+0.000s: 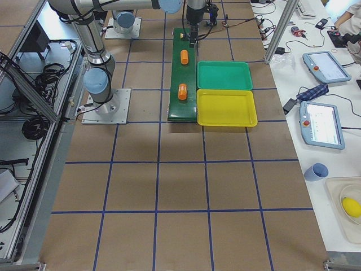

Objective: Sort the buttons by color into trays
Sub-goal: 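Open the left gripper and withdraw toward the remaining buttons, then grasp the green-capped push button with the left gripper, then carry the green-capped button with the left gripper onto the conveyor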

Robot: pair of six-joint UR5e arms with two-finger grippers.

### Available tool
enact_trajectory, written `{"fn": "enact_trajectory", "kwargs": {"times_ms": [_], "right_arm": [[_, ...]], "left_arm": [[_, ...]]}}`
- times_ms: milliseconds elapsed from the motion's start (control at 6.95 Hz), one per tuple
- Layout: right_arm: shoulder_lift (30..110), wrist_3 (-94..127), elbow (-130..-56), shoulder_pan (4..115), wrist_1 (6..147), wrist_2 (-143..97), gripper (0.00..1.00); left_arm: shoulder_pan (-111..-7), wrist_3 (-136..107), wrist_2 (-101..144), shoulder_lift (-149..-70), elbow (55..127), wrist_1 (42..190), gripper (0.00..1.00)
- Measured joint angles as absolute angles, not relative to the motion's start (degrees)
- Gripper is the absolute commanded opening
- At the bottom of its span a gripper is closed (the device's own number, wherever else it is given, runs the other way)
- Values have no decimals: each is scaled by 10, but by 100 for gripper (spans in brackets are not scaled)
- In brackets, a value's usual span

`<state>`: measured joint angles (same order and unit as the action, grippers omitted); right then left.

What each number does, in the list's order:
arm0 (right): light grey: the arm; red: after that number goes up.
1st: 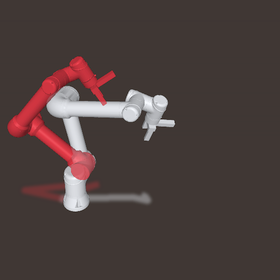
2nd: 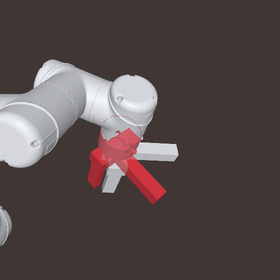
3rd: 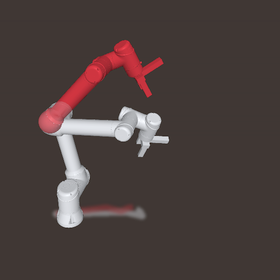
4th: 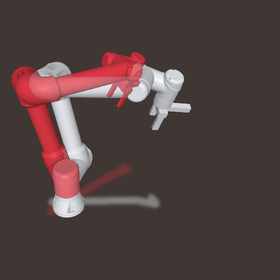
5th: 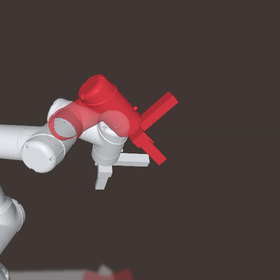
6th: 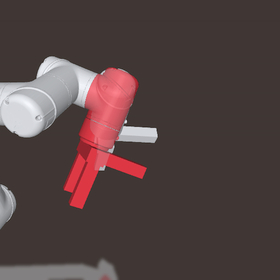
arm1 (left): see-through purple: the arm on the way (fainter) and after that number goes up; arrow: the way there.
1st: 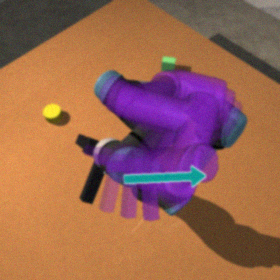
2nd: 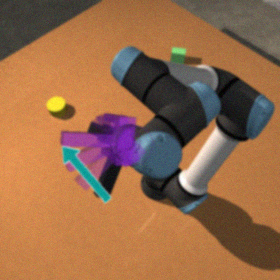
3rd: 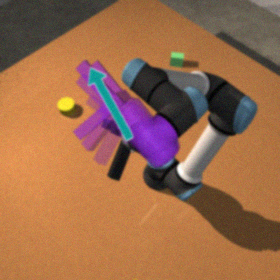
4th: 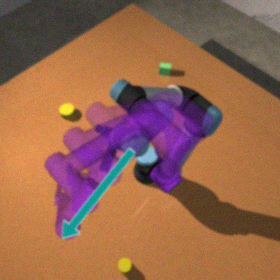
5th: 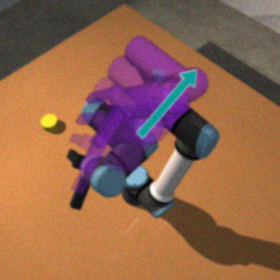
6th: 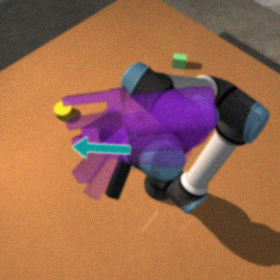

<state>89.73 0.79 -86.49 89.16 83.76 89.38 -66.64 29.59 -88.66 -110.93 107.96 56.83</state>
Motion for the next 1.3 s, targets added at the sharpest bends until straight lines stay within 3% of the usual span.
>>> {"fn": "enact_trajectory", "kwargs": {"times_ms": [144,288,432,864,1296], "right_arm": [[897,8,-865,892,838,894,100],[897,8,-865,892,838,893,100],[897,8,-865,892,838,894,100],[897,8,-865,892,838,894,100],[897,8,-865,892,838,894,100]], "left_arm": [[-666,296,-889,-1116,1092,548,77],[-666,296,-889,-1119,1104,540,8],[-667,296,-889,-1120,1116,535,0],[-669,296,-891,-1109,1108,541,0],[-701,248,-892,-1052,1022,690,0]]}}
